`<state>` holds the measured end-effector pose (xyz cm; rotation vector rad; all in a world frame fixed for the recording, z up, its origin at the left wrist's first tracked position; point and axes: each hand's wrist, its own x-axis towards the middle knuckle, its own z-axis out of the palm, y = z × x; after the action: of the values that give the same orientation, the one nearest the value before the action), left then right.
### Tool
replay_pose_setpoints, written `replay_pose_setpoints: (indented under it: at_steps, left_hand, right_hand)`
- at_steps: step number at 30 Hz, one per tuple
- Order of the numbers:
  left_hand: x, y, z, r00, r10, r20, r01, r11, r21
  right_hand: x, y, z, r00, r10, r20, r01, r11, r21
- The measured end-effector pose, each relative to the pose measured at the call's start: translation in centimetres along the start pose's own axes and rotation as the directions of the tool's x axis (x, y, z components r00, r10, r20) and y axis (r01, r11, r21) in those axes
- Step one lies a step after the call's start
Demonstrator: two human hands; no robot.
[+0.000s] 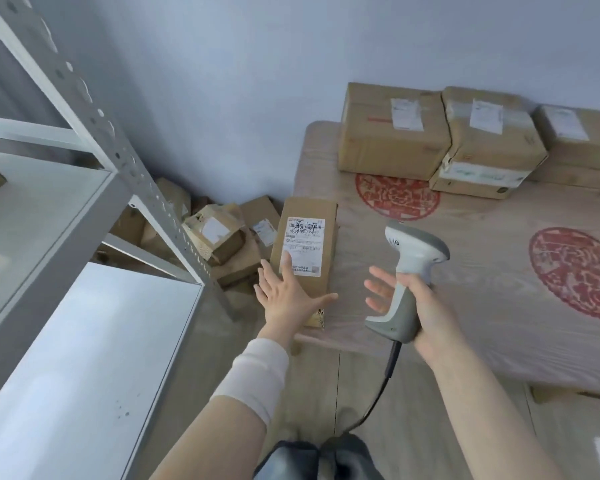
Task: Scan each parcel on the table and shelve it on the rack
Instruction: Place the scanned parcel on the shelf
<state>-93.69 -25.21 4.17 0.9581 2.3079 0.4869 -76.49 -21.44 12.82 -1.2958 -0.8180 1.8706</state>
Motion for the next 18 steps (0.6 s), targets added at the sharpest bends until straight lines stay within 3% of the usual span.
replay_pose_setpoints:
  at_steps: [8,11,18]
  left_hand:
    - [1.7,0.3,1.1,0.979,-0.202,-0.002,0.202,0.977,0.074]
    - [1.8,0.7,1.1,0.97,-0.227,-0.093,0.233,0.971,0.062]
    - [1.5,3.7,1.2,0.935,-0.304,-0.182,0.251,0.931,-0.266]
  right_hand:
    - [4.9,-2.3,-2.4,0.986,0.108,0.129,-0.101,0.993,-0.06]
    - [5.8,-3.1,-3.1,0.979,0.112,0.171,-0.095,0.99,-0.102]
    - [5.9,-6.1,-3.7,0.975,0.118,0.191,-0.094,0.987,-0.13]
